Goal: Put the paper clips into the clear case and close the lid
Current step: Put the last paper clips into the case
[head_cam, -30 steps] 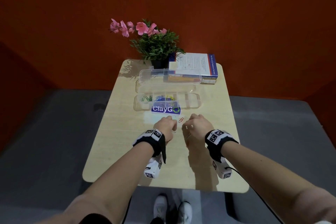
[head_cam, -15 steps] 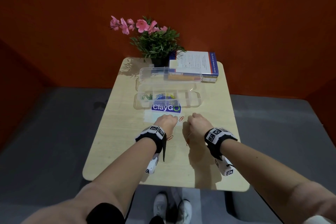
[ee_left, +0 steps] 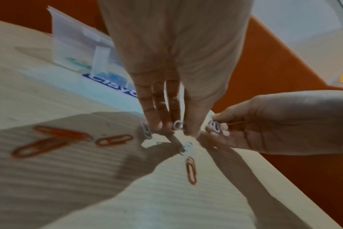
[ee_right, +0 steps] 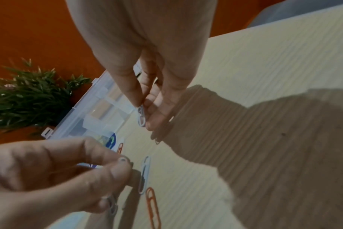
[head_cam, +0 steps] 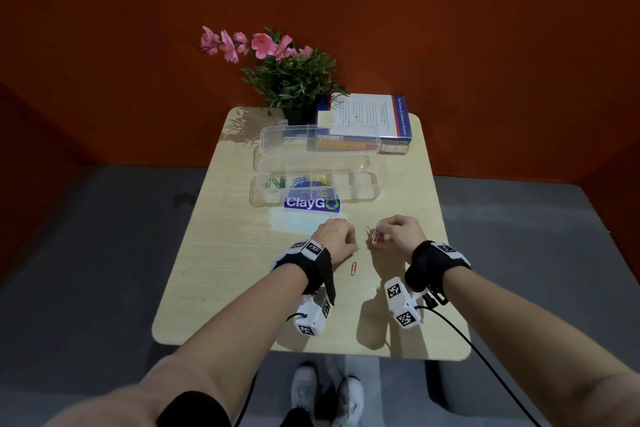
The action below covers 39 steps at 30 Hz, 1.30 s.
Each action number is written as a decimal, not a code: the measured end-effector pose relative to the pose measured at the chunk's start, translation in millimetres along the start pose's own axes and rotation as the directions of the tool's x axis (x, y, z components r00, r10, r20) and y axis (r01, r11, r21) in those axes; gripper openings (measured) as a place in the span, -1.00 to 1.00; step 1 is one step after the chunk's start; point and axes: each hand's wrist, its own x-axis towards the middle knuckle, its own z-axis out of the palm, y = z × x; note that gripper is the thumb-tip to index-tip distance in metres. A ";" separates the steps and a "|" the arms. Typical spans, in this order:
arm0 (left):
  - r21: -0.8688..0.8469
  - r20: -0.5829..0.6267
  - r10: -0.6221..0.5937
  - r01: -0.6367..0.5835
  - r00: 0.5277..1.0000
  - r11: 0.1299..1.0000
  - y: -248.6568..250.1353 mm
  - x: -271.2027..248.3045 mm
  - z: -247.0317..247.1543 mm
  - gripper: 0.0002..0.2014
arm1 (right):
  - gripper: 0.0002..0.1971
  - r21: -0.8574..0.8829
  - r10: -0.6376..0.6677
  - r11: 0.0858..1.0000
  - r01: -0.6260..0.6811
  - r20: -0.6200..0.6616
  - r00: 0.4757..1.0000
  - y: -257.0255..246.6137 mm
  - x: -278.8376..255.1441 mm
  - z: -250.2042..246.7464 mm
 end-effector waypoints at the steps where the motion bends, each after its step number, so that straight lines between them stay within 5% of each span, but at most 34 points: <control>1: 0.018 0.011 0.007 -0.007 1.000 1.000 3.0 0.4 1.8 -0.90 | -0.82 0.040 0.017 0.999 -0.017 0.001 1.000 -0.3 -0.7 -0.3; 13: 0.241 0.069 -0.113 0.093 0.991 0.966 28.5 7.7 -0.7 -0.72 | -0.75 0.157 0.114 0.980 -0.123 0.067 0.991 -1.3 -14.7 -2.2; 24: 0.245 0.173 -0.039 -0.005 0.984 0.970 16.3 4.9 -8.5 -0.77 | -0.77 0.223 0.239 0.941 -0.253 0.089 0.967 -1.9 -12.8 7.3; 28: 0.080 0.037 -0.081 0.078 0.996 0.994 -3.8 -1.8 -23.4 -0.80 | -0.71 -0.240 0.093 0.967 -0.085 0.022 0.995 3.3 -6.6 18.9; 32: -0.142 -0.158 -0.225 0.204 0.961 0.969 -38.2 -9.0 -50.1 -0.73 | -0.92 -0.616 -0.067 0.774 0.146 0.149 0.987 1.1 -16.7 47.2; 39: -0.237 -0.252 -0.310 0.252 0.917 0.938 -75.9 -22.7 -63.5 -0.82 | -0.73 -0.873 -0.086 0.429 0.232 0.216 0.973 -10.7 -25.3 87.5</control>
